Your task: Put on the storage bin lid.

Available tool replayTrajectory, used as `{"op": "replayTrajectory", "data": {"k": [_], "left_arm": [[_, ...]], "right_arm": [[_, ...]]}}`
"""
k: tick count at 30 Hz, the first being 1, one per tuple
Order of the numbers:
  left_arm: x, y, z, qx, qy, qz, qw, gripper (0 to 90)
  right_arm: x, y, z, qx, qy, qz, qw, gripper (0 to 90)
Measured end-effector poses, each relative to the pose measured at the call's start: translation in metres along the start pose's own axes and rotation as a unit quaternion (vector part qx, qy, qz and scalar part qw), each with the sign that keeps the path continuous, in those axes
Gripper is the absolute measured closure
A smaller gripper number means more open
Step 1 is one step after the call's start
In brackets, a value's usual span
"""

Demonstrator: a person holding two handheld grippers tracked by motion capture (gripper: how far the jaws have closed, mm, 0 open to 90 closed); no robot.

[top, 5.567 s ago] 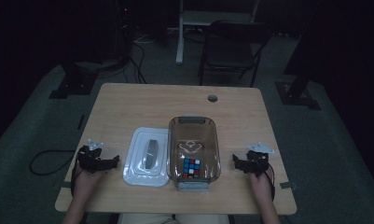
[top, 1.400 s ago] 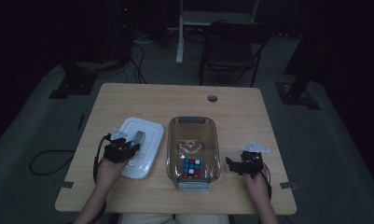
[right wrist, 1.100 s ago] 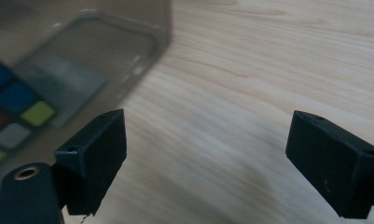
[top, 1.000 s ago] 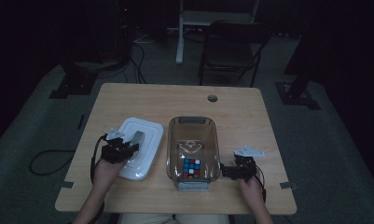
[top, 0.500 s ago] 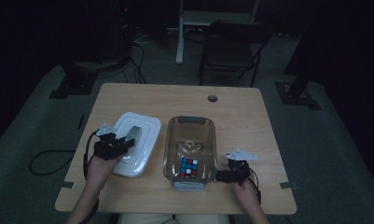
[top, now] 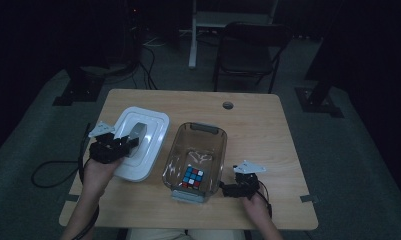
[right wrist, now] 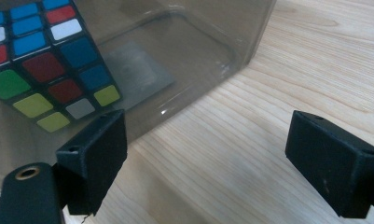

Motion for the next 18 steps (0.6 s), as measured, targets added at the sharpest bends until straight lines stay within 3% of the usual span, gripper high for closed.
{"op": "replayTrajectory", "data": {"k": [5, 9, 15, 18], "left_arm": [[-0.009, -0.002, 0.011, 0.021, 0.012, -0.001, 0.9997, 69.5], [-0.018, -0.005, 0.022, 0.063, 0.007, 0.005, 0.998, 69.6], [-0.028, -0.005, 0.036, 0.084, 0.024, 0.005, 0.9962, 69.6], [-0.029, -0.002, 0.042, 0.077, 0.036, 0.001, 0.9964, 69.6]], "right_arm": [[-0.006, 0.009, -0.007, -0.01, -0.004, 0.004, 0.9999, 12.6], [-0.014, 0.016, -0.011, -0.013, -0.013, 0.003, 0.9998, 12.5], [-0.025, 0.027, -0.019, -0.019, -0.022, 0.012, 0.9995, 12.5], [-0.031, 0.033, -0.025, -0.023, -0.026, 0.014, 0.9993, 12.5]]}}
Point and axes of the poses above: each handheld gripper's, and its own axes: y roughly forward along the jaws, x roughly out of its underside, z roughly to its right, the point moved 6 cm from there along y, roughly forward along the jaws, and after that the axes turned 5 degrees about -y, right-handed, at the moved point
